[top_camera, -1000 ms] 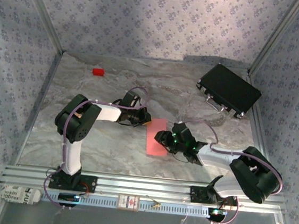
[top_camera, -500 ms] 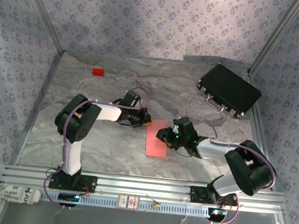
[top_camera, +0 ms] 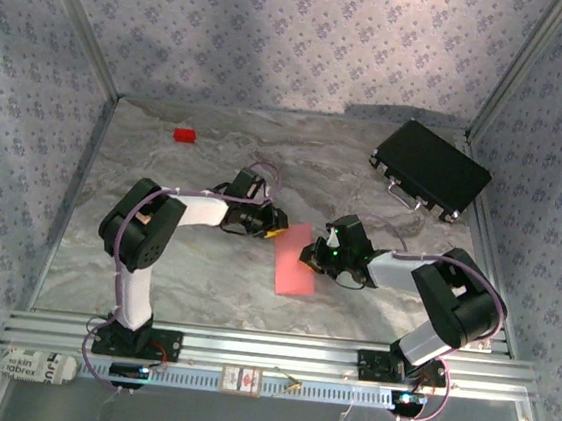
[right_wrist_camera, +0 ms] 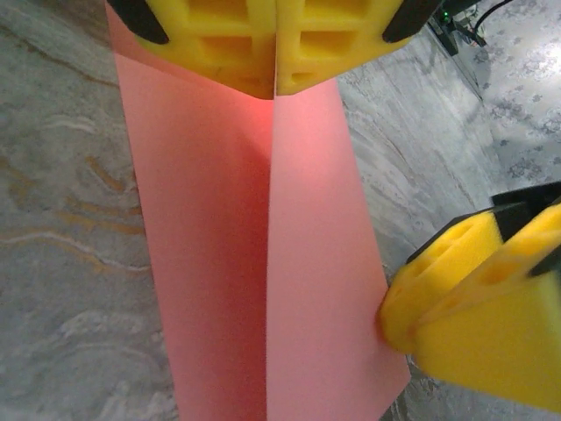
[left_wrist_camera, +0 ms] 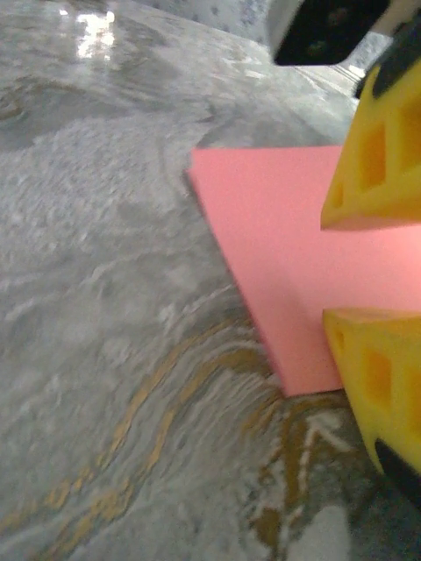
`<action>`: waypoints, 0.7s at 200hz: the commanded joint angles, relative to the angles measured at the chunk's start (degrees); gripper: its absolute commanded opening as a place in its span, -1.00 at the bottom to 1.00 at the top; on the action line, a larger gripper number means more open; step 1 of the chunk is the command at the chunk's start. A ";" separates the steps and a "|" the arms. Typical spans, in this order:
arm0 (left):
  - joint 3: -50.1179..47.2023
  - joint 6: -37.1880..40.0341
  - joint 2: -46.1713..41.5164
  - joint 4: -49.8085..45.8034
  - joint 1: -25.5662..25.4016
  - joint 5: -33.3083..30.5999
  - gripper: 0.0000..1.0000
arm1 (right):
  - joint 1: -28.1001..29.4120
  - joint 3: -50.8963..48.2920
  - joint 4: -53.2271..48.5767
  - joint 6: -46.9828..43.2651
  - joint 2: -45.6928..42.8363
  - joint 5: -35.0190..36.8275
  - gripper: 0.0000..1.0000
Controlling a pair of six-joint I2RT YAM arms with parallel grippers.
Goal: Fold a paper plane with a square sheet of paper (pick it up from the middle)
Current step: Fold the triangle a second time at the center of the table.
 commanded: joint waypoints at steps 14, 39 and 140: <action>3.09 4.92 -8.22 -9.09 -0.35 -1.18 0.01 | -0.29 0.10 1.49 4.10 -0.01 3.51 -0.95; 2.03 7.17 -12.05 -11.01 -0.75 -1.84 0.07 | -0.20 -0.76 3.16 7.03 -0.51 6.50 -0.95; -18.00 21.07 -27.62 7.73 -13.30 -14.37 -0.01 | -1.41 -1.07 0.59 4.32 -2.65 4.77 -0.55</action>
